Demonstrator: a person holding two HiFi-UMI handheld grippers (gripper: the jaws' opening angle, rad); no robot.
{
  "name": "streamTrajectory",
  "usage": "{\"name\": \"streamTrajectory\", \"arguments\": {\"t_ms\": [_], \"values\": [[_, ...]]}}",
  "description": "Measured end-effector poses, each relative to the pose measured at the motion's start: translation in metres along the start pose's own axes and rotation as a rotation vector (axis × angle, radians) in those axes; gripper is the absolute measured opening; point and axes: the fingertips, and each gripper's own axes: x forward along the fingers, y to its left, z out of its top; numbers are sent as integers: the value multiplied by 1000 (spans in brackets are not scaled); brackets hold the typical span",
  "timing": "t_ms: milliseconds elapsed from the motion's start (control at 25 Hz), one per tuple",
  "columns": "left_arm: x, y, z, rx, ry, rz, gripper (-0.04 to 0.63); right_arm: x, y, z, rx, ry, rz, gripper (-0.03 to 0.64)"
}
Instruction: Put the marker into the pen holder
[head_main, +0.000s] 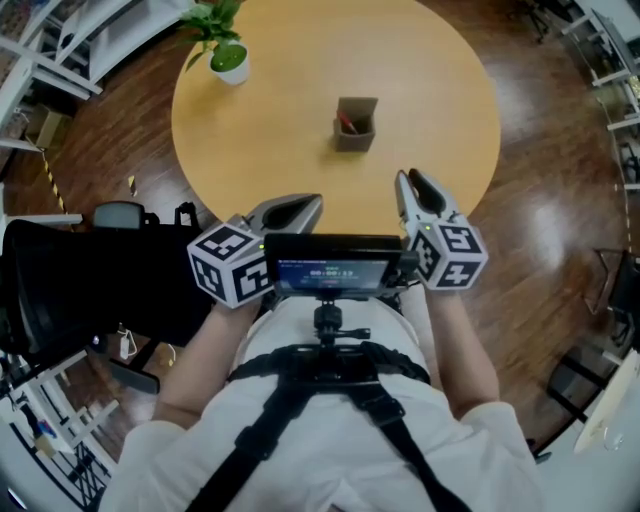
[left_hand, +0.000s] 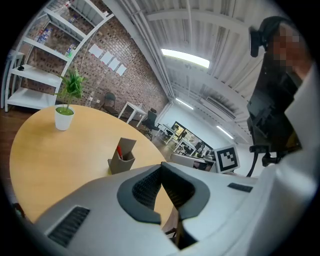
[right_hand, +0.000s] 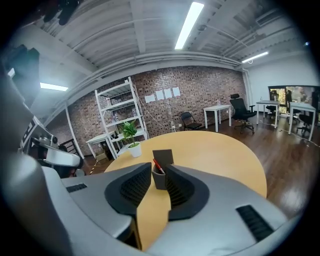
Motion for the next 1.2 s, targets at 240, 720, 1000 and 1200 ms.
{"name": "streamTrajectory", "arguments": {"t_ms": [240, 720, 1000, 1200], "values": [[-3, -2, -2, 1, 1, -7, -6, -9, 3, -6, 8, 8, 1, 67], [-7, -2, -6, -5, 16, -29, -6, -13, 5, -10, 14, 29, -22, 60], [-27, -1, -28, -10, 59, -65, -6, -26, 27, -26, 37, 29, -62, 60], [-36, -9, -42, -2, 93, -110, -6, -43, 44, -37, 64, 29, -87, 60]]}}
